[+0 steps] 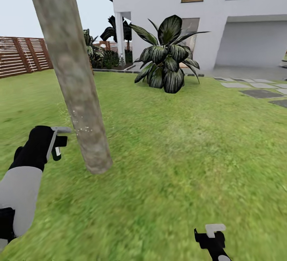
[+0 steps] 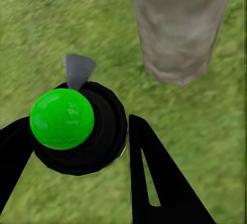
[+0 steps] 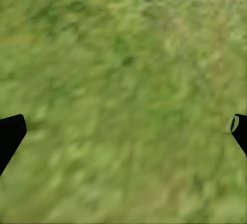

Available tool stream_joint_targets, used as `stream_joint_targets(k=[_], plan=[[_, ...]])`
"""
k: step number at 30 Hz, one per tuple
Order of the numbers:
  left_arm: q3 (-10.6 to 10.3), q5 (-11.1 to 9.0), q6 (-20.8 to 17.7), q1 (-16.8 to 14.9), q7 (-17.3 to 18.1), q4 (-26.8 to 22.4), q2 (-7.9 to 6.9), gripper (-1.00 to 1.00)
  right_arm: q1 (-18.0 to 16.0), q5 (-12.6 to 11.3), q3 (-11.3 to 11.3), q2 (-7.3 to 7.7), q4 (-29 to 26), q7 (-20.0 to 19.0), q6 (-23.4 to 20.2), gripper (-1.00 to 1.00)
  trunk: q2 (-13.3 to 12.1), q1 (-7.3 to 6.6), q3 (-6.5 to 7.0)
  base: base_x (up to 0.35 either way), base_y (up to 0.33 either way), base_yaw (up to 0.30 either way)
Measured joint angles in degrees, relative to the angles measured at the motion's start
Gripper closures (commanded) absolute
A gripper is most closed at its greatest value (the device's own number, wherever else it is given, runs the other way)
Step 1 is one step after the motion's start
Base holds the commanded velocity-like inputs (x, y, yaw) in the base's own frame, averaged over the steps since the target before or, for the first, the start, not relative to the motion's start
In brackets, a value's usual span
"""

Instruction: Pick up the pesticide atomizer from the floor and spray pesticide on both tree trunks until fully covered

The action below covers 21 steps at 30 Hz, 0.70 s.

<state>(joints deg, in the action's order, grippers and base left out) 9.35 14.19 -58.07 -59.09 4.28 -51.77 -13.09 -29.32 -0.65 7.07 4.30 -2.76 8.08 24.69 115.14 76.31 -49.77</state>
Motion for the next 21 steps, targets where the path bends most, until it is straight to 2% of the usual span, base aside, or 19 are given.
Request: stream_joint_targets(k=[4,21], plan=[[-0.9,0.2,-0.1,-0.1,0.0,-0.1,1.04,1.00,0.0,0.0,0.0,0.00,0.0,0.0,0.0,-1.00,0.0,-0.02,0.00,0.153,-0.165,0.027],[-1.1,0.7,0.0,-2.2,0.0,-0.2,0.91,1.00,0.0,0.0,0.0,0.09,0.1,0.0,0.0,-1.00,0.0,0.00,0.00,0.017,-0.269,0.000]])
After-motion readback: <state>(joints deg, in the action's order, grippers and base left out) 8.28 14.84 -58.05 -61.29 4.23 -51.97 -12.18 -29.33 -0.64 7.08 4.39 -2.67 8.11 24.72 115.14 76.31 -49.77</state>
